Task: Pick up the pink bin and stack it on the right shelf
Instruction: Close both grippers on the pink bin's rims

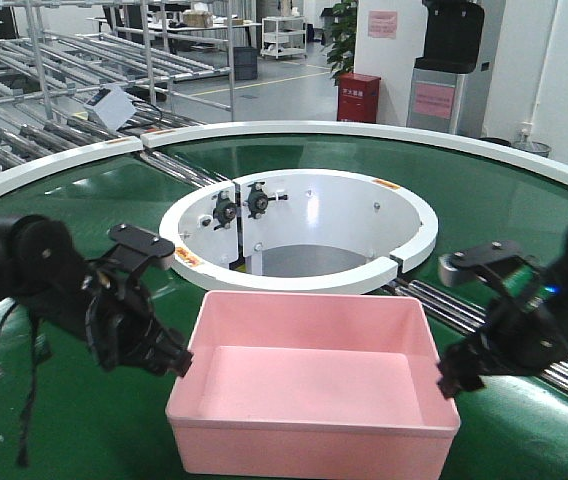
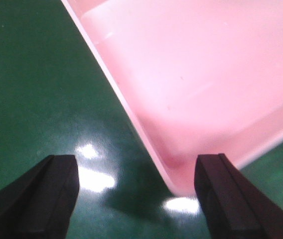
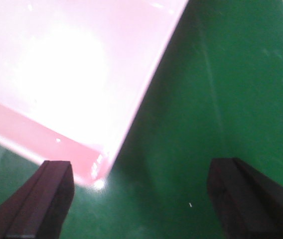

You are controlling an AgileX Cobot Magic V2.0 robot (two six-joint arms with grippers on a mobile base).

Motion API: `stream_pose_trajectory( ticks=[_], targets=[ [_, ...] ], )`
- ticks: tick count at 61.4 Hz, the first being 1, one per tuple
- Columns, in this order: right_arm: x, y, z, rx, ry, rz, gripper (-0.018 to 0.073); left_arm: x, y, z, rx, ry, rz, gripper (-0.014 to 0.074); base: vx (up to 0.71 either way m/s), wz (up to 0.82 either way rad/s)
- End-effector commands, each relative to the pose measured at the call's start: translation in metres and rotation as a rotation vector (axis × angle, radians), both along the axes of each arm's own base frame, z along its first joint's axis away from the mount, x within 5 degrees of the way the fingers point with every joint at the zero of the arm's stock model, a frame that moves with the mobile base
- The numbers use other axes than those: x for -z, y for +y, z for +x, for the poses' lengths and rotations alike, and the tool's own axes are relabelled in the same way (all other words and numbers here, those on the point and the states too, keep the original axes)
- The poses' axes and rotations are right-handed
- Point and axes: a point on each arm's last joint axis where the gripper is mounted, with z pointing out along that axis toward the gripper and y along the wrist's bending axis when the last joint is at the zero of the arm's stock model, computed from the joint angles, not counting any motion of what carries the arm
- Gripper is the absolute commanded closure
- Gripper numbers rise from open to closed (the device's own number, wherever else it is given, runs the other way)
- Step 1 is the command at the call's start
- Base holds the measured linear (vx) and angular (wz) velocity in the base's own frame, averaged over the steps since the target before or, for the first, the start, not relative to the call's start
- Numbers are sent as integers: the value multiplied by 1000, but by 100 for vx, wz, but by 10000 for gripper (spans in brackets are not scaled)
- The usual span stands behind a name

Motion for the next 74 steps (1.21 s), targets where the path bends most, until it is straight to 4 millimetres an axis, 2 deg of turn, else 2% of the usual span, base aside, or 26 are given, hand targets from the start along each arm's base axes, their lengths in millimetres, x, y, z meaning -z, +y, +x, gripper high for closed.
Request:
stream_pose_trajectory(
  ticks=[1,8,14,28,40,52,61,74],
  targets=[
    [-24,11,13,43,-66,-14,-29,-28,-6,12,-46,-69,-60,2,0,0],
    [-22,21,35,172,-30,-61,-29,-27,-11,31,-113,-28,-88,2,0,0],
    [-15,21,53,297,11,-42,-29,-20,-16,46,-167,9,-119,2,0,0],
    [10,29,83,332,72,-21,-29,0,-26,70,-239,38,-163,3,0,0],
    [29,33,95,378,82,7,-17,21,-30,80,-288,73,-165,3,0,0],
    [42,34,101,390,92,9,40,28,-26,84,-334,62,-129,14,0,0],
    [48,35,103,392,103,19,129,29,-26,83,-335,80,-120,87,0,0],
    [48,35,103,392,108,17,292,30,-28,81,-334,105,-140,297,0,0]
  ],
)
